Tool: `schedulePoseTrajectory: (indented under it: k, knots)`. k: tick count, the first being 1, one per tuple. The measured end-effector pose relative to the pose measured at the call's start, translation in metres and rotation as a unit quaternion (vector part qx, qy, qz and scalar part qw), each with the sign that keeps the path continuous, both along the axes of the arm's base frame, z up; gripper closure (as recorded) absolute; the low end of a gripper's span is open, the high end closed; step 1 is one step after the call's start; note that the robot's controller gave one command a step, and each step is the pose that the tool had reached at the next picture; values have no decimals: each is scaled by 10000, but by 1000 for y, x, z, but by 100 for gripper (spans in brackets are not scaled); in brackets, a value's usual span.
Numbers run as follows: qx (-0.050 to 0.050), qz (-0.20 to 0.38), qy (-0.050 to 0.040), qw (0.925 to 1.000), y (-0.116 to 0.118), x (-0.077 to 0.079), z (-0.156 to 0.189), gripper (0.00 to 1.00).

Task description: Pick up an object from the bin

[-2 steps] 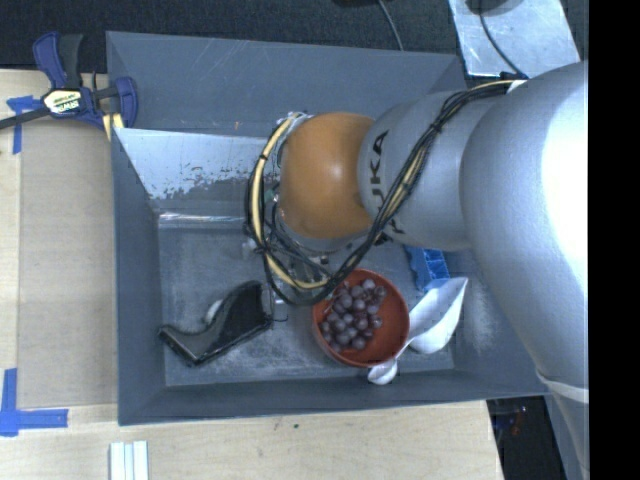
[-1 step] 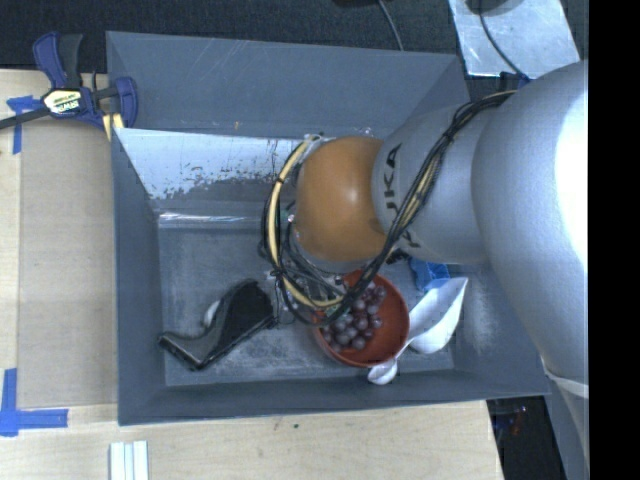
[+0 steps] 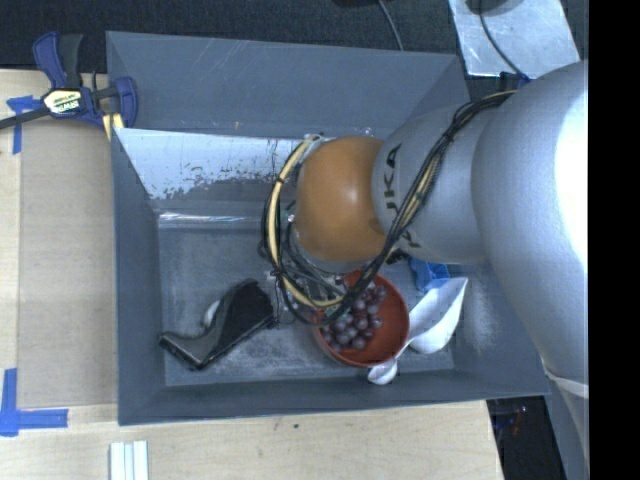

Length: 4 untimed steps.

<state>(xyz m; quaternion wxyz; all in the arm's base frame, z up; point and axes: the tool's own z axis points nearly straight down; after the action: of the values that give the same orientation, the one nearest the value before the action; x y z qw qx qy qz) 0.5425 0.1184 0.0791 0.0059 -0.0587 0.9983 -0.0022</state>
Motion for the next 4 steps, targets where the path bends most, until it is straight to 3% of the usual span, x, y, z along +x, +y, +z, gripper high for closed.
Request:
schedulePoseTrajectory:
  k: [1, 2, 4]
  knots:
    - [-5, -10, -53, 10000, 20, 5, 6, 100]
    - [0, -69, -56, 10000, 10, 16, -3, 100]
    - [2, 107, -85, 9999, 12, 15, 5, 100]
